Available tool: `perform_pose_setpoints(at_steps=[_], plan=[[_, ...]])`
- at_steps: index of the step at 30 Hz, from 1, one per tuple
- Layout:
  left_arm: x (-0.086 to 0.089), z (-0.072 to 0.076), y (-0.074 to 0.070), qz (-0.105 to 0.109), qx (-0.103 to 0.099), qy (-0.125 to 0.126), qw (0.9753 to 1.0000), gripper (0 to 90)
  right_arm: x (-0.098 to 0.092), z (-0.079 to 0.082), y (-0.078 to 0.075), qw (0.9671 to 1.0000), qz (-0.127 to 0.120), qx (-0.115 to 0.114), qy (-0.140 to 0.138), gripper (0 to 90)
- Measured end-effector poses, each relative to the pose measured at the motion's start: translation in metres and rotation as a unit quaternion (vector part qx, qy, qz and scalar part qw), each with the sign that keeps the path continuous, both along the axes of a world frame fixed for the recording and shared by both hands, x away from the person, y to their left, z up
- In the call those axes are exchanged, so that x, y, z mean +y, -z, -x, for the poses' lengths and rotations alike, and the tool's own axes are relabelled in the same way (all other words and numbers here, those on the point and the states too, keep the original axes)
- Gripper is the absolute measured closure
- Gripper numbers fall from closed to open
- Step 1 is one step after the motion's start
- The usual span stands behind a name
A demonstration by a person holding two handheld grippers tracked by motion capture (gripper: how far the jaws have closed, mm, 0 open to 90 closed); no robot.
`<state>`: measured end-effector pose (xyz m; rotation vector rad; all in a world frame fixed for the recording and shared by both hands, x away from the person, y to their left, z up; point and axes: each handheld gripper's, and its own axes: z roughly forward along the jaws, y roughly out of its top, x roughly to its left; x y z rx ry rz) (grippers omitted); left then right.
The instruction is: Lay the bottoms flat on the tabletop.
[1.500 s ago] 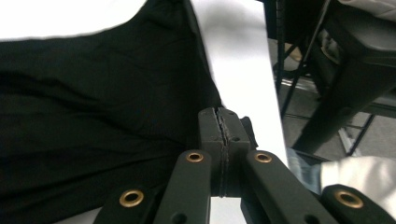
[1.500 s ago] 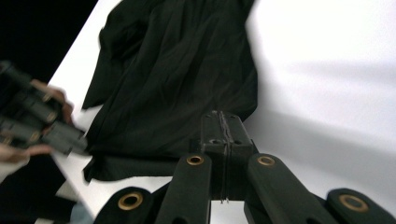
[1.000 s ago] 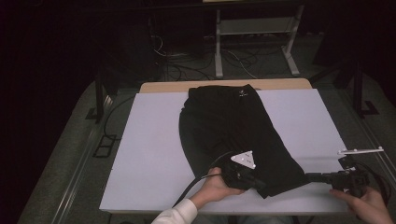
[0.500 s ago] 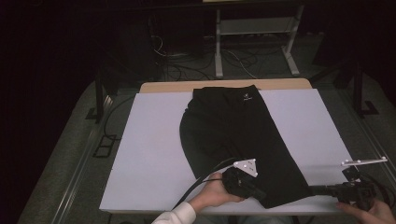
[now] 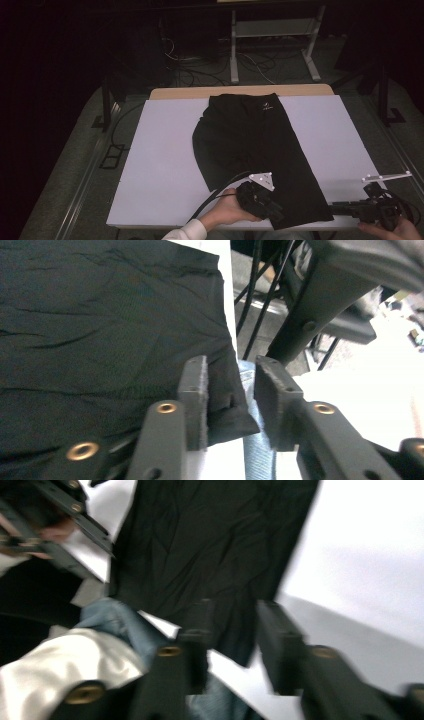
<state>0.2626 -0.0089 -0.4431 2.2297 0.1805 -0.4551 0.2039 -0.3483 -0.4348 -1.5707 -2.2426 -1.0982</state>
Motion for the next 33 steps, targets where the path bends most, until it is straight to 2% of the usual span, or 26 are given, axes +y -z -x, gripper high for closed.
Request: perform_pose_setpoints(at_steps=[6,8,11,12,13,15,19,33], plan=[[0.015,-0.003,-0.011,0.010,-0.025,-0.045,0.9986,31.9,0.011,-0.007,-0.010,0.9991,0.000,-0.043,-0.008,33.2],[0.020,-0.005,-0.014,0.006,-0.028,-0.060,0.9978,19.1,0.019,-0.013,-0.015,0.9981,-0.002,-0.060,-0.010,18.8],[0.027,-0.009,-0.018,0.001,-0.031,-0.081,0.9962,4.8,0.028,-0.021,-0.020,0.9970,-0.003,-0.075,-0.016,10.6],[0.030,-0.010,-0.019,0.001,-0.032,-0.086,0.9958,0.0,0.032,-0.025,-0.021,0.9966,-0.002,-0.081,-0.016,4.6],[0.033,-0.011,-0.020,0.005,-0.033,-0.090,0.9954,0.0,0.036,-0.028,-0.022,0.9962,0.003,-0.085,-0.018,0.0],[0.039,-0.012,-0.024,0.008,-0.040,-0.098,0.9943,0.0,0.042,-0.032,-0.025,0.9947,0.006,-0.100,-0.026,0.0],[0.049,-0.014,-0.030,0.008,-0.049,-0.110,0.9926,0.0,0.052,-0.041,-0.031,0.9933,0.003,-0.110,-0.036,0.0],[0.083,-0.022,-0.047,0.018,-0.065,-0.153,0.9860,0.0,0.081,-0.067,-0.045,0.9894,0.000,-0.125,-0.074,0.0]])
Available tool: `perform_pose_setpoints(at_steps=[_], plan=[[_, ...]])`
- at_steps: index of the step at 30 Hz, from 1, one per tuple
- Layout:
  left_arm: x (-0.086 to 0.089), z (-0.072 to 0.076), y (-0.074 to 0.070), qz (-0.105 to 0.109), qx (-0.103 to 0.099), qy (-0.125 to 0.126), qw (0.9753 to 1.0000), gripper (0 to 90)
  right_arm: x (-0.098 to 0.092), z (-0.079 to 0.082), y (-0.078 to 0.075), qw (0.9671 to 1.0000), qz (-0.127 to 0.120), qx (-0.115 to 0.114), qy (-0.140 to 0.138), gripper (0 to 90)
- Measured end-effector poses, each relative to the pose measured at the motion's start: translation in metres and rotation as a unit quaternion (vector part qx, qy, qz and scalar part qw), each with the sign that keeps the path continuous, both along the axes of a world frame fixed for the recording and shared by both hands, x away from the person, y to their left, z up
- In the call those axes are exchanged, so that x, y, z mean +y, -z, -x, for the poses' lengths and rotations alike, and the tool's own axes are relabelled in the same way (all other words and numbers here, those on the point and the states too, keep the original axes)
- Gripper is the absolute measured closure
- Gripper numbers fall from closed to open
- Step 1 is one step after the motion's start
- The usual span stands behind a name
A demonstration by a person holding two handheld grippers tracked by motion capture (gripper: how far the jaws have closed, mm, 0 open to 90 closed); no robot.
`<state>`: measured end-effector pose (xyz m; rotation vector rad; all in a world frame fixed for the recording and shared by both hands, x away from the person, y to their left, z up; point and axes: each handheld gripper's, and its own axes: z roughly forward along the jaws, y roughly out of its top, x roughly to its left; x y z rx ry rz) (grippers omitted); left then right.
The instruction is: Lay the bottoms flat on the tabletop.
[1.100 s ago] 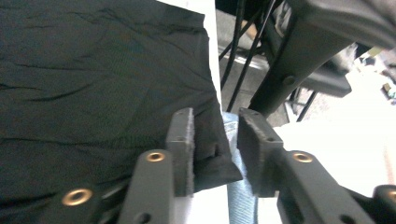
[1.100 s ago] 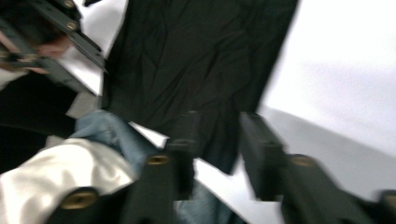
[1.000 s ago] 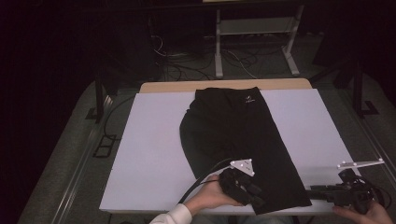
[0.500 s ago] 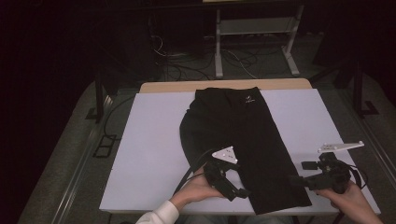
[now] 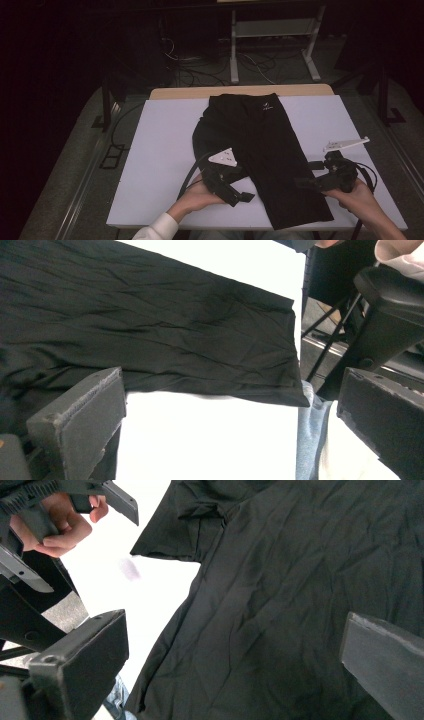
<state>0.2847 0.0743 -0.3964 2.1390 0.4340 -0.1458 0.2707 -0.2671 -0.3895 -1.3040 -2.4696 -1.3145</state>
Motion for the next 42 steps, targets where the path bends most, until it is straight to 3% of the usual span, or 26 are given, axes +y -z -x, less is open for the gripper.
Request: perform_pose_setpoints(at_steps=[7,19,30,38,40,42], plan=[[0.020,-0.004,-0.005,0.004,-0.005,-0.026,0.9996,0.0,0.009,-0.009,-0.010,0.9998,0.002,-0.019,-0.009,0.0],[0.060,-0.006,-0.005,0.007,-0.014,-0.081,0.9966,0.0,0.032,-0.026,-0.020,0.9988,-0.004,-0.038,-0.031,0.0],[0.089,-0.004,0.011,-0.023,-0.004,-0.103,0.9944,0.0,0.062,-0.041,-0.017,0.9976,-0.021,-0.042,-0.050,0.0],[0.087,-0.005,0.031,-0.063,0.004,-0.093,0.9936,0.1,0.081,-0.051,-0.009,0.9970,-0.031,-0.038,-0.060,0.0],[0.084,-0.004,0.035,-0.084,-0.007,-0.084,0.9929,1.5,0.084,-0.053,-0.008,0.9969,-0.032,-0.037,-0.061,0.0],[0.084,-0.004,0.037,-0.087,-0.011,-0.079,0.9930,5.6,0.086,-0.054,-0.006,0.9969,-0.035,-0.035,-0.061,0.0]])
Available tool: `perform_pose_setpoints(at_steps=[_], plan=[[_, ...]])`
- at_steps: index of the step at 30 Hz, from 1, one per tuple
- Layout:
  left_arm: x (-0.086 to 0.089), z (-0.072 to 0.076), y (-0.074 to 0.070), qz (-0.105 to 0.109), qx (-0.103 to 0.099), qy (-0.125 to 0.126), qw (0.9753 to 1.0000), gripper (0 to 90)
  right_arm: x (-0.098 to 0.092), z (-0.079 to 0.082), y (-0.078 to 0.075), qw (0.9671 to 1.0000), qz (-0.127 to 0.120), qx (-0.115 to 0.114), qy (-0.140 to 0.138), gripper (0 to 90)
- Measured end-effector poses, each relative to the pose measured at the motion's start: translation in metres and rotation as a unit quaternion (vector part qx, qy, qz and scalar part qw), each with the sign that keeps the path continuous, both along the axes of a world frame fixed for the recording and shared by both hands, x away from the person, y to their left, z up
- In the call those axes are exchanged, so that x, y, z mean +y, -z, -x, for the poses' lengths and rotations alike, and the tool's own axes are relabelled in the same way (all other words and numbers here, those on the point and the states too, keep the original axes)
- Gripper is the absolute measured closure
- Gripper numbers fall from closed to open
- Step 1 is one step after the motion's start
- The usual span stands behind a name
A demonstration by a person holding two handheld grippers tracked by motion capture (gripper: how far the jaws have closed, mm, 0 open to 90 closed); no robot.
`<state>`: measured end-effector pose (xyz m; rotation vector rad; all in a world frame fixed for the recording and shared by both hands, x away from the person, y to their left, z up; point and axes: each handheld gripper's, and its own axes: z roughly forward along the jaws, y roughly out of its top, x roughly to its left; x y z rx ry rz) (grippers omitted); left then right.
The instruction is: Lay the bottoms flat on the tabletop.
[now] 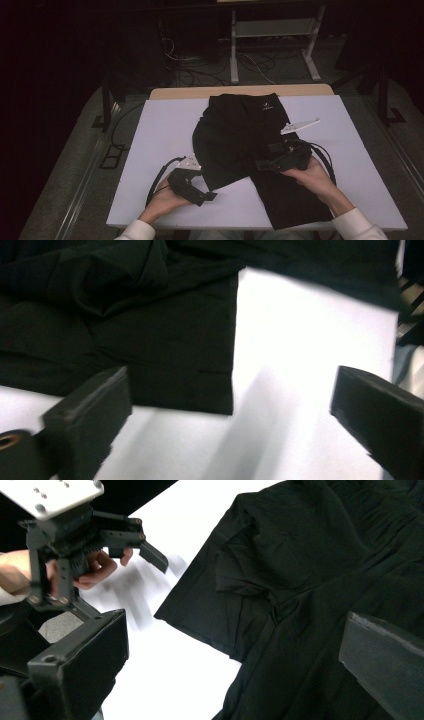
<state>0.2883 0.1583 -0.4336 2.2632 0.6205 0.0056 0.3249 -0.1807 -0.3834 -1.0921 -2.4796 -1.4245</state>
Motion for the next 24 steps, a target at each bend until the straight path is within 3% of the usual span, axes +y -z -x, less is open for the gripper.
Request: perform_pose_setpoints(at_steps=[9,16,21,24], plan=[[-0.007,0.001,0.010,-0.039,-0.027,0.031,0.9984,28.8,0.005,-0.004,0.009,1.0000,0.003,0.008,0.000,0.0],[-0.010,0.000,0.012,-0.063,-0.070,0.028,0.9952,62.1,0.009,-0.008,0.016,0.9998,0.008,0.017,0.003,0.0],[-0.011,-0.005,0.011,-0.063,-0.068,0.033,0.9952,84.9,0.012,-0.009,0.020,0.9997,0.009,0.022,0.002,0.0],[-0.009,-0.007,0.010,-0.061,-0.054,0.033,0.9961,88.8,0.015,-0.010,0.024,0.9995,0.012,0.029,0.000,1.0]])
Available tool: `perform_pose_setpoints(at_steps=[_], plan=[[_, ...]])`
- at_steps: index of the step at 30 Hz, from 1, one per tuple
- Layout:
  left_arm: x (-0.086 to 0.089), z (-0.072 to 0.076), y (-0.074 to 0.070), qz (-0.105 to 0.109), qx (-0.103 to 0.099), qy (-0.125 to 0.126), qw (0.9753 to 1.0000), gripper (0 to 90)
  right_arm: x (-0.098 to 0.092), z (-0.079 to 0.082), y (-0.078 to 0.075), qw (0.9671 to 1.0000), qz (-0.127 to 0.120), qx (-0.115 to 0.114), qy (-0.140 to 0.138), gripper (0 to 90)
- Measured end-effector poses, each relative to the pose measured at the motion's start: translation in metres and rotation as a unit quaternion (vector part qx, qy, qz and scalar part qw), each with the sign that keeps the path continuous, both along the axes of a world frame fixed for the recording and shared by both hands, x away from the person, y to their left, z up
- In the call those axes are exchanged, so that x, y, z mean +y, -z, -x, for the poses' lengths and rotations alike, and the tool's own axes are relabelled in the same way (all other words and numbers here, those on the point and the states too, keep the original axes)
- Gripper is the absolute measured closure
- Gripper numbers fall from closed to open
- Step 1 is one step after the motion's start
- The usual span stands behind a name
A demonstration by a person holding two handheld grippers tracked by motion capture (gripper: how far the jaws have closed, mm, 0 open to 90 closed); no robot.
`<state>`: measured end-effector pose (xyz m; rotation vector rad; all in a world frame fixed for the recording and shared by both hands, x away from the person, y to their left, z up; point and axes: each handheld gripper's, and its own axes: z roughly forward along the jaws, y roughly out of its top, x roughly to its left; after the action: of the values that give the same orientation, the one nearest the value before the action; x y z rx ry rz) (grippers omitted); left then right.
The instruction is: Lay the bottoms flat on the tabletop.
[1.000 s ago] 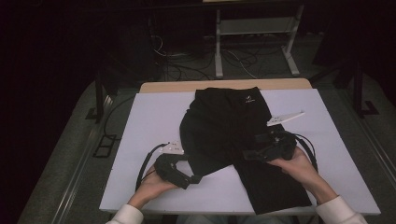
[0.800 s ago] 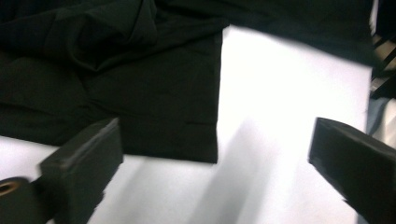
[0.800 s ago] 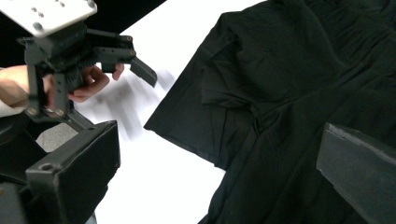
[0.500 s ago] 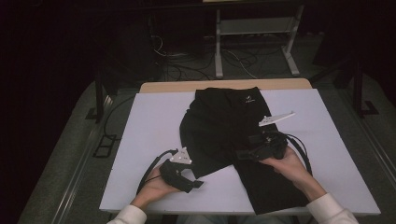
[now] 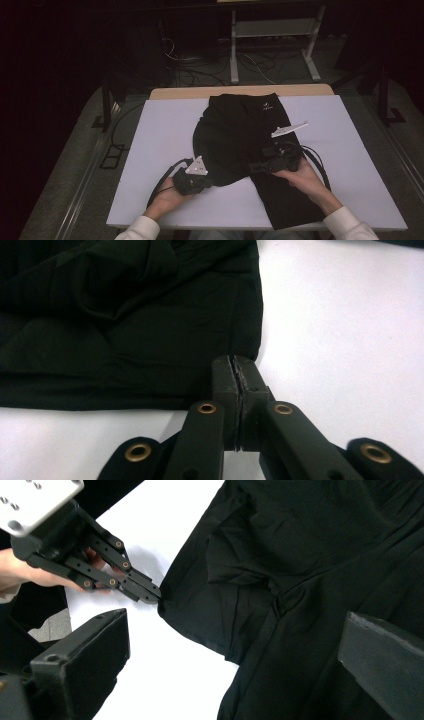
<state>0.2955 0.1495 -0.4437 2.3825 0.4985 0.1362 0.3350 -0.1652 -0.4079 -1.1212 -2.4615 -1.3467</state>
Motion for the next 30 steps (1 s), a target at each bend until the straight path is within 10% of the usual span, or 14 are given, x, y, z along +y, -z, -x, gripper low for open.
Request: perform_pose_setpoints(at_steps=[30], plan=[[0.051,0.026,-0.013,0.021,0.047,0.040,0.9979,89.1,0.057,0.019,0.032,0.9967,0.027,0.053,-0.055,35.5]])
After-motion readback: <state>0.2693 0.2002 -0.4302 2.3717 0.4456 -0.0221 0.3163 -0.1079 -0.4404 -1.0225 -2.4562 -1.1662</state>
